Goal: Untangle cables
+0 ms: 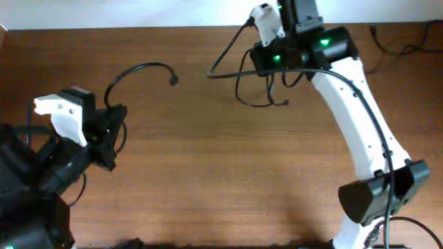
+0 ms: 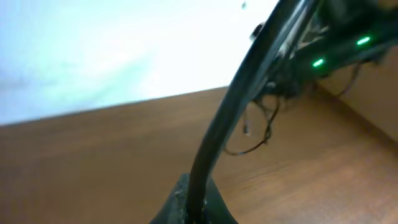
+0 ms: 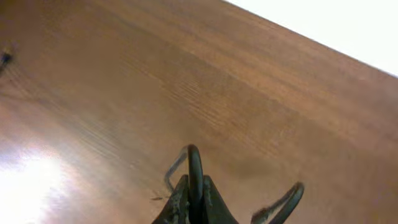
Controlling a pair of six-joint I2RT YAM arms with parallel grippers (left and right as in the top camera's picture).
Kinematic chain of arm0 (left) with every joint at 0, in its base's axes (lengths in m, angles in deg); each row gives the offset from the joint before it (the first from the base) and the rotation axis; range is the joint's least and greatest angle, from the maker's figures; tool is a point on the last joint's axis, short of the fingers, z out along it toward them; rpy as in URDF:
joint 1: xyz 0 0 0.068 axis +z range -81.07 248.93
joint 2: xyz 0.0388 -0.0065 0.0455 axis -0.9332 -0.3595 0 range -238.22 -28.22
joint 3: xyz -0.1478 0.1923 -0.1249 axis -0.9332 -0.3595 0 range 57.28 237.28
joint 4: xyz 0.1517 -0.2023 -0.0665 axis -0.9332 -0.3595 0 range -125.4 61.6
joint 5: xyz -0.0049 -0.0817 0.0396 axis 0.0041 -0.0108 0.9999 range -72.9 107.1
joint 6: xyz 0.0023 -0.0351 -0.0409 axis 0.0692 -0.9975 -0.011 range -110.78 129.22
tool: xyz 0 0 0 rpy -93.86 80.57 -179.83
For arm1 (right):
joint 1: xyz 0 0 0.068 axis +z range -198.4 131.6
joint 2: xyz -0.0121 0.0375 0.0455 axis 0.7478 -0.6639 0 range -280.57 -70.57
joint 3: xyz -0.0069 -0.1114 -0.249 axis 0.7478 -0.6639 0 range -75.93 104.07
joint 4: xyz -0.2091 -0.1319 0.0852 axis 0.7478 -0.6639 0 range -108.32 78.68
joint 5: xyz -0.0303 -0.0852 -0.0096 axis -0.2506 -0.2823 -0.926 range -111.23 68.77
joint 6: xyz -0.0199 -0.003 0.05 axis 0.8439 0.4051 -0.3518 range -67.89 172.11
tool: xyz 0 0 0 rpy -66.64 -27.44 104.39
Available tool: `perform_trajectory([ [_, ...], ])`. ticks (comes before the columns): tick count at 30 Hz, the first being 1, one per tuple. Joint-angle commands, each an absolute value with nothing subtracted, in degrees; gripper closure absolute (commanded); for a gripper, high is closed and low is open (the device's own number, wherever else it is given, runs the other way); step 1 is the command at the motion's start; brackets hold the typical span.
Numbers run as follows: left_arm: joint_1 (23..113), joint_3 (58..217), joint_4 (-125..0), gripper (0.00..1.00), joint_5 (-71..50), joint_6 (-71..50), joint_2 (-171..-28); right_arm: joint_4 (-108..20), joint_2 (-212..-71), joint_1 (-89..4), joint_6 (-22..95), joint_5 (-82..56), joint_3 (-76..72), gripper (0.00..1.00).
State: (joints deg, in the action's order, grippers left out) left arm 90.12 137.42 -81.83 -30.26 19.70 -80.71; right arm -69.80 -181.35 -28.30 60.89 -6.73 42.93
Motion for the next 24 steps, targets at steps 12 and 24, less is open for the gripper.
perform_trajectory([
  [12, 66.5, 144.7, -48.8, 1.00, -24.7, 4.4, -97.0, -79.1, -162.7, -27.5, 69.1, -36.3, 81.3, 0.01],
  [24, 26.5, 149.9, 10.2, 1.00, -20.2, -17.5, -125.2, -72.4, -143.2, -27.5, 67.3, -42.6, 62.7, 0.01],
])
